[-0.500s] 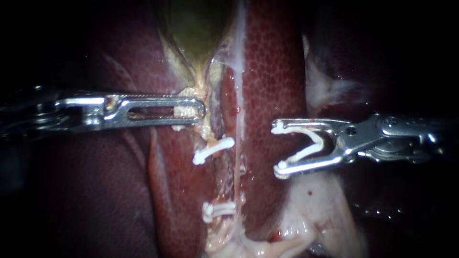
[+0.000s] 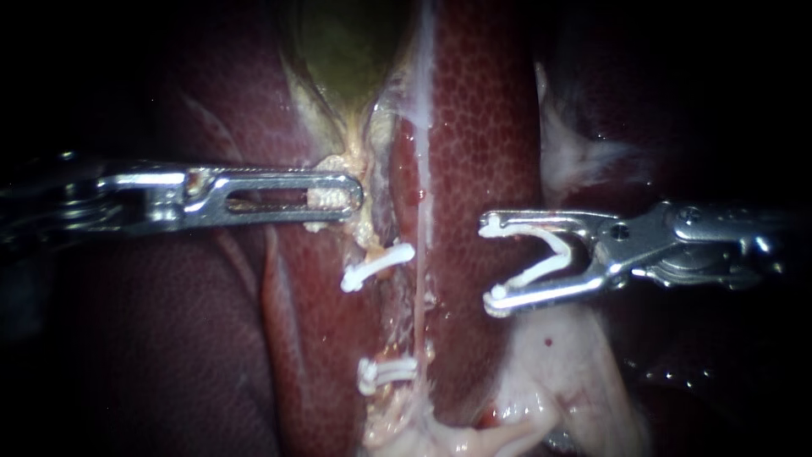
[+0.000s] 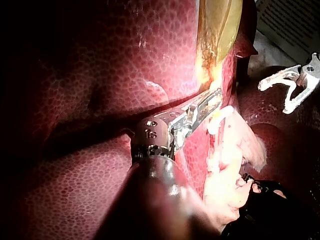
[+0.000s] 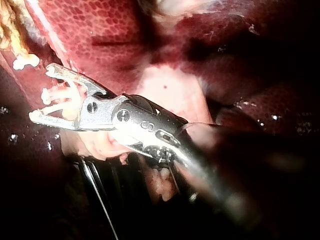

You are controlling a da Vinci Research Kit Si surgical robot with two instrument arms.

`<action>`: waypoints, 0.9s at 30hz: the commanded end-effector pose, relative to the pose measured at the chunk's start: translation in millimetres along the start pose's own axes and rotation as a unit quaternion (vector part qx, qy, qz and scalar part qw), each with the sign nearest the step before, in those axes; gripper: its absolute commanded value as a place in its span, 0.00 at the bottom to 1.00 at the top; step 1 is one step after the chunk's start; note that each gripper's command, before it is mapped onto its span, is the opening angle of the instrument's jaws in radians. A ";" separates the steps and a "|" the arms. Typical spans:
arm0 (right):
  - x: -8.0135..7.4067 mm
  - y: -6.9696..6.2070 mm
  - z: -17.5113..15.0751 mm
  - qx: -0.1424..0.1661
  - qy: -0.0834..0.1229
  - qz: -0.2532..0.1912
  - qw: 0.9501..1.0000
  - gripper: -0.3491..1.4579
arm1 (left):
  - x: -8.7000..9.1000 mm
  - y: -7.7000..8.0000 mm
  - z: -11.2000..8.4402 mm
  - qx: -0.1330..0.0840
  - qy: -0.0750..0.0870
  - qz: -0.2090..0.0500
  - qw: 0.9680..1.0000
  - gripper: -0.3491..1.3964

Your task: Clipping first clip right tube

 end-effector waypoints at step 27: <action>-1.1 0.2 0.9 -0.004 0.001 -0.003 1.000 0.52 | -6.0 -1.8 -8.2 -0.014 -0.045 0.004 0.999 0.00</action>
